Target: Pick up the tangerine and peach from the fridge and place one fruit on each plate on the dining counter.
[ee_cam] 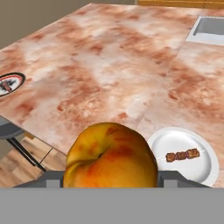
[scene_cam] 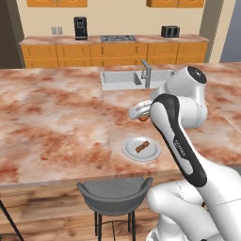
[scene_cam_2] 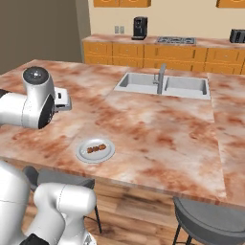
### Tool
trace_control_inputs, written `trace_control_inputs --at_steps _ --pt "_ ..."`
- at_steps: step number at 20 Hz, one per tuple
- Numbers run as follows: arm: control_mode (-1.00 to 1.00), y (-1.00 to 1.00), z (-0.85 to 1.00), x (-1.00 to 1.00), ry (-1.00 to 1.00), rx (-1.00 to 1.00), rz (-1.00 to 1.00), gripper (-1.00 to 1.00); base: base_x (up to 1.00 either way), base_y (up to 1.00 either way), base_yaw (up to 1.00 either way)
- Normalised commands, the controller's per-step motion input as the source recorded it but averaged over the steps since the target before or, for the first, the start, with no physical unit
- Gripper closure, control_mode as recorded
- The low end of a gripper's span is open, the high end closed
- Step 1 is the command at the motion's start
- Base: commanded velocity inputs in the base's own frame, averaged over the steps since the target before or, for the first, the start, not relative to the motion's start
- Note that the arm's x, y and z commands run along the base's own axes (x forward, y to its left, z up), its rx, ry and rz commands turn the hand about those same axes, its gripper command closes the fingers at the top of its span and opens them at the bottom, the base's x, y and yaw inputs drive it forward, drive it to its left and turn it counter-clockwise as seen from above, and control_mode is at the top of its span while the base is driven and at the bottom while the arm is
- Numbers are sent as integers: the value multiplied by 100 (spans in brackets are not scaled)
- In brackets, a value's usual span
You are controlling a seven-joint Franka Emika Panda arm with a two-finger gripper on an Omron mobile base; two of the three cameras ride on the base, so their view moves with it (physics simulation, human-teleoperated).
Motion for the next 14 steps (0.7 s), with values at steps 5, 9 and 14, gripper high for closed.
trace_control_inputs --at_steps 5,9,14 --pt "-100 -12 -13 4 5 0 -3 100 11 -12 -2" --pt "-100 -46 -37 6 22 0 -17 100 0 0 0" --pt "-100 -36 -38 15 24 0 -22 100 0 0 0"
